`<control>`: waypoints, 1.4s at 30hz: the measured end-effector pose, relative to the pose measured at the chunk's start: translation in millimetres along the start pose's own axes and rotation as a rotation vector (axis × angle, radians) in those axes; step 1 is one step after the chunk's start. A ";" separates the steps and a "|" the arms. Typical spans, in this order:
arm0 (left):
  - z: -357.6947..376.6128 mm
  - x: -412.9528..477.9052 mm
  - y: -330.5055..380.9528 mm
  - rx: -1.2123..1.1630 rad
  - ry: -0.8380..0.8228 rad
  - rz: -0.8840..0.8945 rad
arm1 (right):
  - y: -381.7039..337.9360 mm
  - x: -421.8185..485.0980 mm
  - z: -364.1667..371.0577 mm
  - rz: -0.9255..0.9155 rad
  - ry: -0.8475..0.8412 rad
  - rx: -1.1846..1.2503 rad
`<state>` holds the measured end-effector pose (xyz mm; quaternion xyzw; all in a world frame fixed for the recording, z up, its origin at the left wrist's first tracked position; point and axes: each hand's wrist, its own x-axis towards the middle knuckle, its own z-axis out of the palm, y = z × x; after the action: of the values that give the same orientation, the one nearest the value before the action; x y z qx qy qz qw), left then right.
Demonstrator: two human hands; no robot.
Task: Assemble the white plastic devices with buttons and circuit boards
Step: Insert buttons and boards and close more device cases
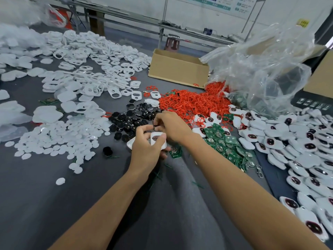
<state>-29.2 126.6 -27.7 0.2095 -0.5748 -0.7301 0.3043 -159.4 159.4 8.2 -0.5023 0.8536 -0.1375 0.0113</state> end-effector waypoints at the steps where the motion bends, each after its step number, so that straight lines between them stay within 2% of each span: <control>1: -1.0 0.6 -1.0 -0.008 -0.015 -0.003 | -0.2 0.9 0.4 0.017 -0.002 0.005; 9: -5.5 3.0 -3.2 -0.027 -0.014 -0.008 | 7.0 -6.7 -2.8 0.044 0.031 0.113; 14: -6.7 4.8 -1.5 0.022 -0.037 -0.016 | 9.0 -33.5 -15.9 0.110 0.302 0.329; 17: -4.3 6.6 -0.8 0.002 -0.104 -0.061 | 11.4 -53.6 -12.8 0.180 0.400 0.416; 19: -3.2 8.2 -1.4 -0.006 -0.144 -0.085 | 20.3 -60.4 -12.3 0.257 0.443 0.364; 22: -6.0 8.9 1.3 -0.066 -0.161 -0.141 | 44.2 -58.3 -18.8 0.390 0.452 0.148; 25: -5.6 9.2 1.2 -0.157 -0.164 -0.156 | 62.6 -50.0 -24.4 0.405 0.340 0.022; 30: -5.8 4.1 2.1 -0.041 -0.188 -0.186 | 68.2 -36.0 -27.6 0.348 0.107 -0.119; 35: -8.3 -4.0 3.5 0.027 -0.249 -0.067 | 62.4 -39.1 -27.4 0.319 0.207 -0.200; 39: -5.9 -7.4 4.5 0.084 -0.246 -0.040 | 60.8 -51.1 -25.9 0.269 0.354 -0.166; 42: -5.9 -6.7 4.3 0.086 -0.219 -0.037 | 61.4 -56.1 -20.1 0.228 0.287 -0.169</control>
<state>-19.5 126.3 -25.3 0.1518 -0.6313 -0.7290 0.2168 -187.3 240.2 5.8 -0.3767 0.9064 -0.1332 -0.1371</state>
